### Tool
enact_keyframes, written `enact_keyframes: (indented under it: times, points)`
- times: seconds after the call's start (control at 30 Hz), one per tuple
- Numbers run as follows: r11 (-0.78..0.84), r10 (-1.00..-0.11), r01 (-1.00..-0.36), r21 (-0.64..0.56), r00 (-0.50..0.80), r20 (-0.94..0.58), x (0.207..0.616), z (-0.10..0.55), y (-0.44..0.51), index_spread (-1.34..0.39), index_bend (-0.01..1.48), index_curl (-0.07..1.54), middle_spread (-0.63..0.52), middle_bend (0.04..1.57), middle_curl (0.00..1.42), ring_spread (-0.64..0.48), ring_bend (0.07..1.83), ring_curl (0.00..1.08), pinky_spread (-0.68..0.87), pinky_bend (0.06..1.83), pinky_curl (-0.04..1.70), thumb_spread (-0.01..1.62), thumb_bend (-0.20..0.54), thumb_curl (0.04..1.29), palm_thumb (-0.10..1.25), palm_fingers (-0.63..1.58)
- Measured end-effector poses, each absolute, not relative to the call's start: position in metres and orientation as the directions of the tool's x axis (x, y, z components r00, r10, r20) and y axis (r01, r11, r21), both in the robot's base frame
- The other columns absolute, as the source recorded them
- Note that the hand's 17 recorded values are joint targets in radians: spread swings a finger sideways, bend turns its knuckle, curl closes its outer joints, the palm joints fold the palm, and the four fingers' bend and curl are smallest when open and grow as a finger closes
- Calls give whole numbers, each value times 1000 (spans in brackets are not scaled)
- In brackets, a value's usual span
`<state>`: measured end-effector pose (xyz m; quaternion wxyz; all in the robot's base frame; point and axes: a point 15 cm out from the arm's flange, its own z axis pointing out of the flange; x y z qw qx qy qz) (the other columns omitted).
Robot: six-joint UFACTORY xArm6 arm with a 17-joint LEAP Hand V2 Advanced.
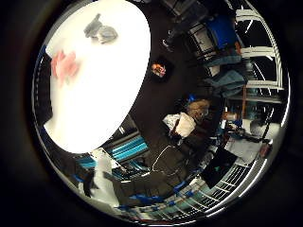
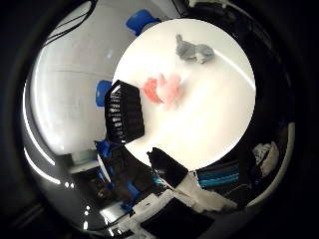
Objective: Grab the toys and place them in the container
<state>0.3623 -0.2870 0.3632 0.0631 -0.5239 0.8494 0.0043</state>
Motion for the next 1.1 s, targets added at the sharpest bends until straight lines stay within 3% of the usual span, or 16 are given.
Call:
enact_keyframes:
  times: [0.5,1.1]
  points:
    - [531,-843,-847,-35,-523,-129,433,322,-332,-159,157,275,196,197,325,249,314,252,456,477,288,1084,-21,286,490,134]
    - [518,-855,-846,-126,-507,-111,526,264,-325,-156,155,272,197,198,331,242,332,252,456,473,285,1086,-21,293,532,139]
